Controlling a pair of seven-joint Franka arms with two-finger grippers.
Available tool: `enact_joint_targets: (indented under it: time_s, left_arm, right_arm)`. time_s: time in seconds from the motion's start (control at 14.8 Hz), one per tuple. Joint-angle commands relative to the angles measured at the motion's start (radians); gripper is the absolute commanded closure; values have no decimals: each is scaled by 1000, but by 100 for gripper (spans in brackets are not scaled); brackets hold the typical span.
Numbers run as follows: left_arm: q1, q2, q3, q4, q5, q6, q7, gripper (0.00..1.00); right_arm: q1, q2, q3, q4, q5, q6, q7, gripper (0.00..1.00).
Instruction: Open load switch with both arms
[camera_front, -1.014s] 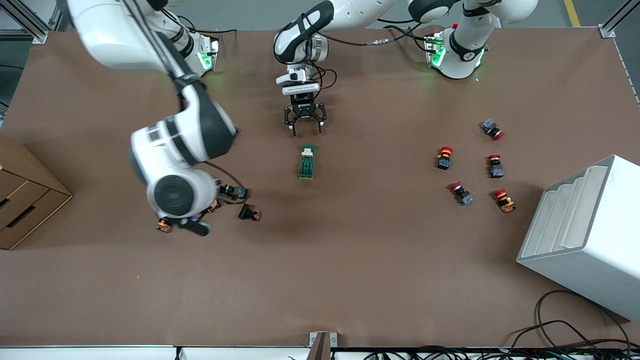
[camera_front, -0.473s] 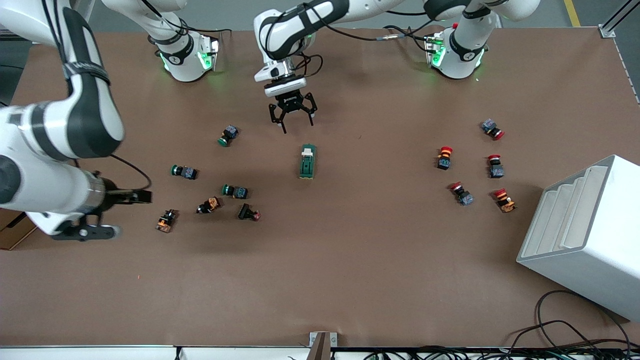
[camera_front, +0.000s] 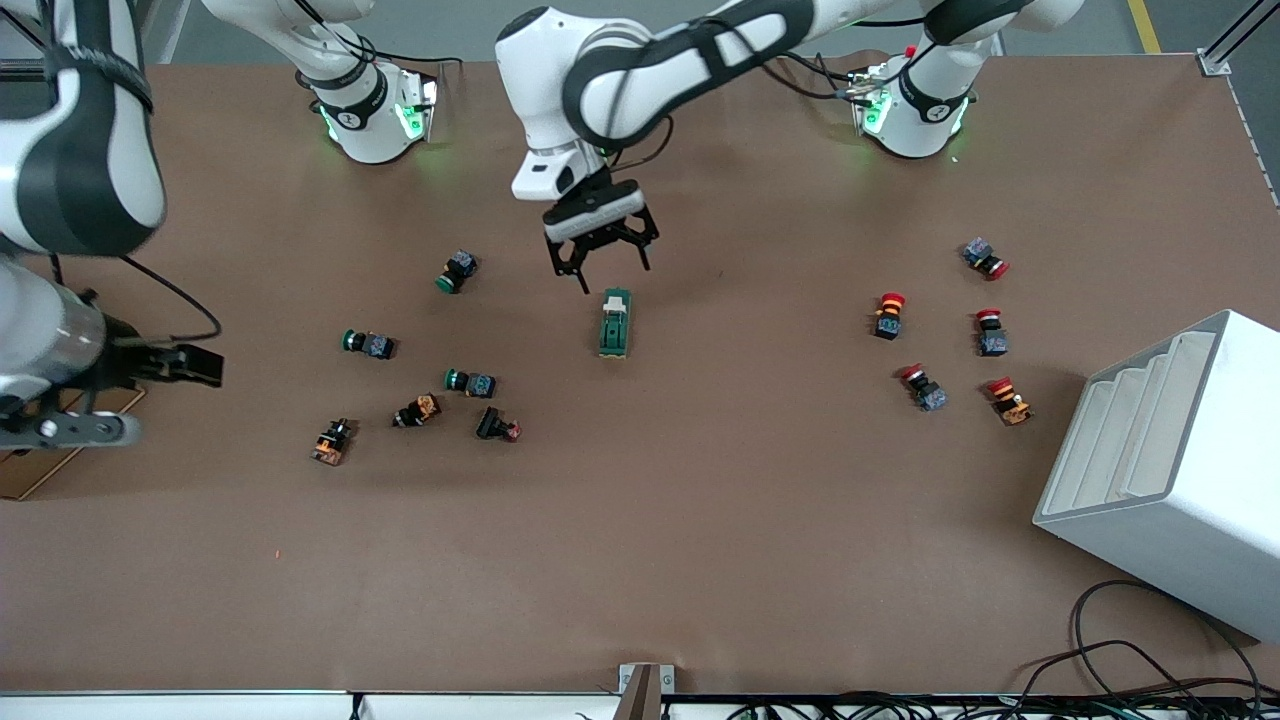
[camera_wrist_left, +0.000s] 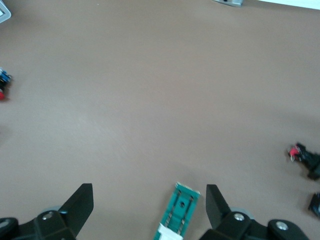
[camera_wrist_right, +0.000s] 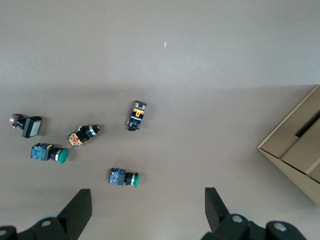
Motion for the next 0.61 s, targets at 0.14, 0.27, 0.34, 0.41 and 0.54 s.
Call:
enact_joint_targets:
  time_s: [0.14, 0.27, 0.34, 0.41, 0.54]
  left_arm:
    - [164, -99, -9, -3, -156, -11, 169, 1]
    - [261, -139, -10, -2, -225, -11, 272, 0]
    - [308, -154, -10, 9, -264, -11, 327, 0]
    - [354, -168, -10, 23, -299, -11, 377, 0]
    - [428, -171, -10, 55, -344, -11, 483, 0]
  right_arm:
    - [-26, -113, -5, -30, 4, -100, -1, 0]
    - [-32, -125, -7, -24, 5, -132, -3, 0]
    - [-38, -127, -5, -21, 5, -143, -6, 0]
    - [-45, -129, -5, -21, 7, -146, -11, 0]
    - [-71, -129, -8, -17, 72, -146, -14, 0]
